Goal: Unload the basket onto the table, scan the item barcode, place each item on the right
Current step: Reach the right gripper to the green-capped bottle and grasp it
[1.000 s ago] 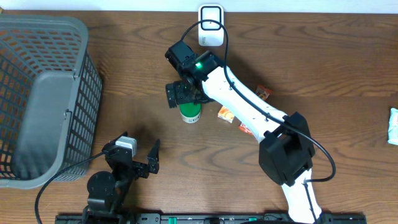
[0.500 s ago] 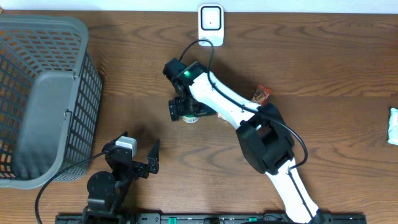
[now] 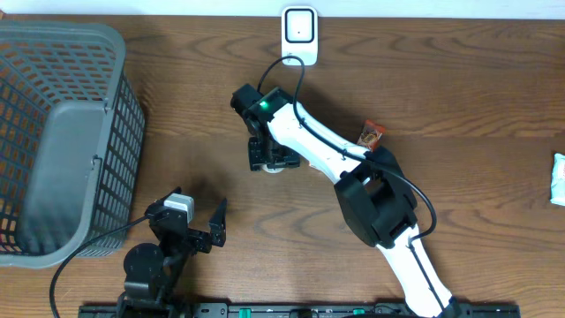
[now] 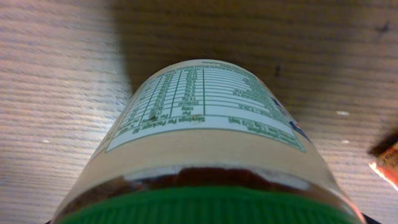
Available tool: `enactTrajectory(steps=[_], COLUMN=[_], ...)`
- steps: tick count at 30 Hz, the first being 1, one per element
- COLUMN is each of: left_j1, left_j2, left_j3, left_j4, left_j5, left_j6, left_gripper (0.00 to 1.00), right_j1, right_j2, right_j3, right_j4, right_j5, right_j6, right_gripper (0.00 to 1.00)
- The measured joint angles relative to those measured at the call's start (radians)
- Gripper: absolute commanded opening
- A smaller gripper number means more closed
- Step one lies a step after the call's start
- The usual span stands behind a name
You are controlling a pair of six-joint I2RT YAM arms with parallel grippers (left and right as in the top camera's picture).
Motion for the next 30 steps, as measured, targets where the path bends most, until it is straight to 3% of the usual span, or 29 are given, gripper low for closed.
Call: enactTrajectory(steps=[1,5,8,15,21,24,26,28,30], left_j1=[0.0,0.0,0.0,0.0,0.0,0.0,0.0,0.0,0.0], left_j2=[0.0,0.0,0.0,0.0,0.0,0.0,0.0,0.0,0.0], left_j3=[0.0,0.0,0.0,0.0,0.0,0.0,0.0,0.0,0.0], left_j4=[0.0,0.0,0.0,0.0,0.0,0.0,0.0,0.0,0.0], left_j5=[0.0,0.0,0.0,0.0,0.0,0.0,0.0,0.0,0.0], left_j6=[0.0,0.0,0.0,0.0,0.0,0.0,0.0,0.0,0.0], left_gripper=[0.98,0.98,0.98,0.98,0.98,0.98,0.98,0.98,0.98], right_j1=[-0.003,-0.021,-0.02,-0.016,-0.016,-0.016,-0.016,-0.016,-0.016], right_j2=[0.0,0.0,0.0,0.0,0.0,0.0,0.0,0.0,0.0], right_j3=[0.002,0.007,0.007,0.008,0.008,0.008,0.008,0.008,0.008], right_j4=[-0.008,-0.023,-0.007,-0.003,-0.002,-0.002,-0.002,0.001,0.0], right_j5=[0.001,0.011,0.016,0.017,0.019,0.027,0.031,0.037,0.046], right_j6=[0.0,0.04,0.097,0.323,0.496,0.527,0.536,0.544,0.547], right_gripper=[0.68,0.93,0.95,0.93,0.78,0.78,0.71,0.71,0.77])
